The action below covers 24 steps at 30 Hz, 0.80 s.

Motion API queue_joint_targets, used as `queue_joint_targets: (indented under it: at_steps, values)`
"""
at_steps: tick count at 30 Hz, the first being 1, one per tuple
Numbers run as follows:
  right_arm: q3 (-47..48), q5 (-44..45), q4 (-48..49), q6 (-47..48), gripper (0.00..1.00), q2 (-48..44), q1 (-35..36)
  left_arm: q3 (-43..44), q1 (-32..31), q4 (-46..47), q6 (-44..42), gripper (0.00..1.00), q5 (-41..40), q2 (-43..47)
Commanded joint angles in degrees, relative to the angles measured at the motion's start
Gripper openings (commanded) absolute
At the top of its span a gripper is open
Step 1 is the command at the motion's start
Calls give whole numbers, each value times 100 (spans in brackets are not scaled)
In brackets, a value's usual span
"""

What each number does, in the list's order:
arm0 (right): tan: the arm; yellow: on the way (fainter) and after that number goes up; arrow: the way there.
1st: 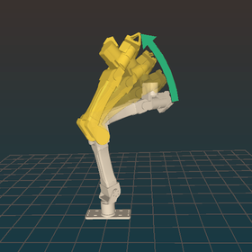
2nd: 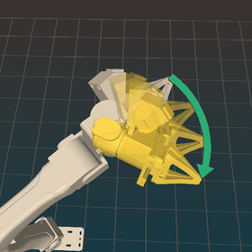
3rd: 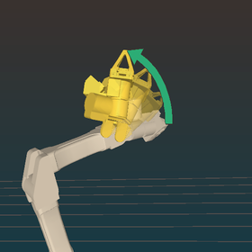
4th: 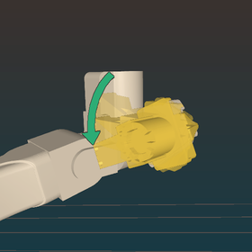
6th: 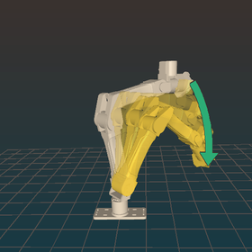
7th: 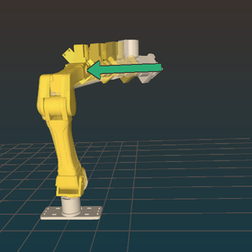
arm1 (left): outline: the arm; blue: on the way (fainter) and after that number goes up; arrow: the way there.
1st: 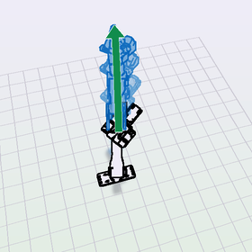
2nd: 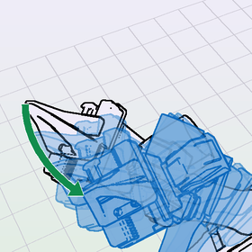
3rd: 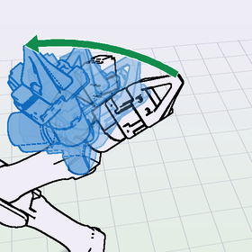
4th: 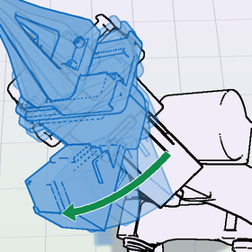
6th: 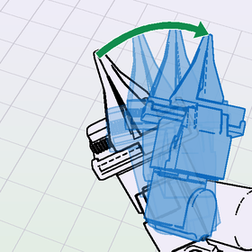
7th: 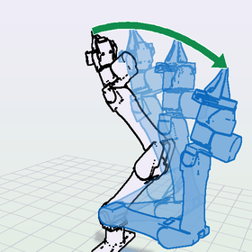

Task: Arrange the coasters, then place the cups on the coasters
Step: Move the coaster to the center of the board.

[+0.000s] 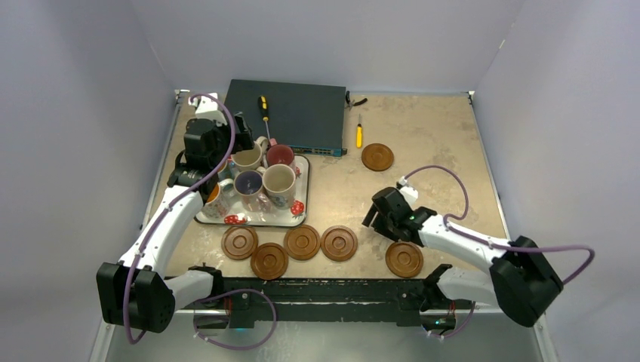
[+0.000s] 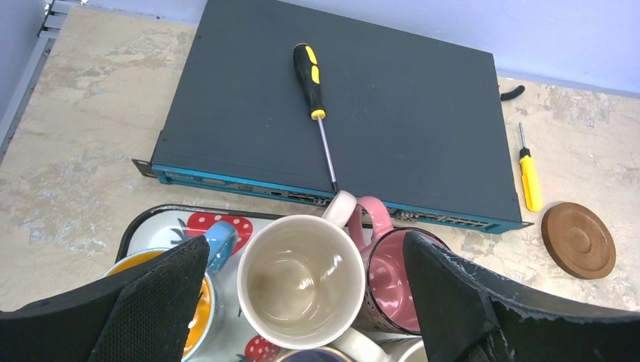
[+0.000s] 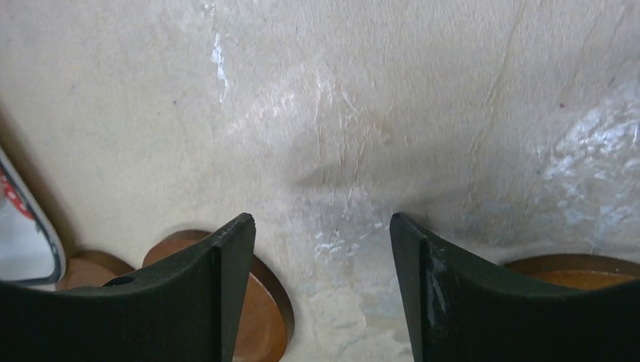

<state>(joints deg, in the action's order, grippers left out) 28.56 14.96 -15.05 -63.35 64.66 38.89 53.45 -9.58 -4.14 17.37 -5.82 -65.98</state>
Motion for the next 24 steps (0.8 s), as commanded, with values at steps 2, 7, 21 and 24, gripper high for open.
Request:
queue_joint_targets:
  at_steps: [2,7,21,24]
  values:
    - [784,650,410,560,70,501,11,33,-35,182,-58,94,-152,42]
    - [1124,684,-822,436,97,477,13,12,-39,194,-46,94,-164,32]
    - [170,-272,-2052,-427,88,-793,4,12,-36,216,45,94,-9,76]
    - [133,-327,-2055,-503,86,-741,4,14,-37,221,56,94,6,76]
